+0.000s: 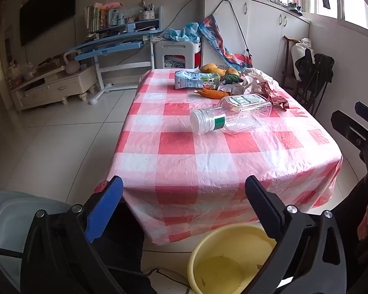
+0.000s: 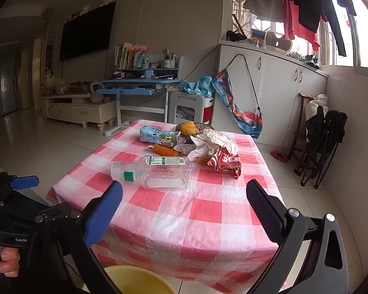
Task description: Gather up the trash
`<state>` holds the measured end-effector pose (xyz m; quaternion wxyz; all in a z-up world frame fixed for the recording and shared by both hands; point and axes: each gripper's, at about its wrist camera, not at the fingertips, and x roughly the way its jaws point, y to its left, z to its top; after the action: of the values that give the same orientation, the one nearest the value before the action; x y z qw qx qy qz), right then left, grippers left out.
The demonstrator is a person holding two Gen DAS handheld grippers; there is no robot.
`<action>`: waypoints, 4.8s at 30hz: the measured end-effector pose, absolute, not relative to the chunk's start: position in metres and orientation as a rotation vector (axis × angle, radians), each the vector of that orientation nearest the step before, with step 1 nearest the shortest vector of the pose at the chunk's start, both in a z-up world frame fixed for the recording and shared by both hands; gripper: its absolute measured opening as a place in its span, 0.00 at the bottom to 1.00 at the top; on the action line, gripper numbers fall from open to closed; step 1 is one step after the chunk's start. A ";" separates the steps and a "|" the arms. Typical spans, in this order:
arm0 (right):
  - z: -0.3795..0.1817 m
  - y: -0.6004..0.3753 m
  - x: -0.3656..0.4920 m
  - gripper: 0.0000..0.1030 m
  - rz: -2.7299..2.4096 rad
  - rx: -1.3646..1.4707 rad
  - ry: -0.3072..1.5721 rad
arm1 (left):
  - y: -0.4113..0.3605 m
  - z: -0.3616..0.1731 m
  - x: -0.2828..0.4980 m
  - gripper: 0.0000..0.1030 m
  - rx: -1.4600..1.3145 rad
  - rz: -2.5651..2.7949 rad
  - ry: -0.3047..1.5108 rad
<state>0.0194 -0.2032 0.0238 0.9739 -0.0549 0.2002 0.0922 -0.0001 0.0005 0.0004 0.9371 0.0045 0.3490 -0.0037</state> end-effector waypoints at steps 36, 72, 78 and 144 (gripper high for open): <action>0.018 -0.195 0.021 0.94 0.198 -0.138 0.444 | 0.006 -0.005 0.004 0.93 -0.021 0.003 0.732; 0.019 -0.213 0.018 0.94 0.180 -0.103 0.441 | 0.000 0.009 0.000 0.93 -0.026 0.003 0.696; 0.020 -0.218 0.019 0.94 0.172 -0.108 0.447 | -0.006 0.012 -0.001 0.93 -0.016 -0.008 0.691; 0.013 -0.225 0.019 0.94 0.168 -0.126 0.482 | -0.023 0.019 0.001 0.93 0.033 -0.078 0.668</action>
<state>0.0189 -0.2250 0.0133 0.9656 -0.0625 0.2383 0.0833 0.0011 -0.0227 0.0190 0.9439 0.0164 0.3277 -0.0380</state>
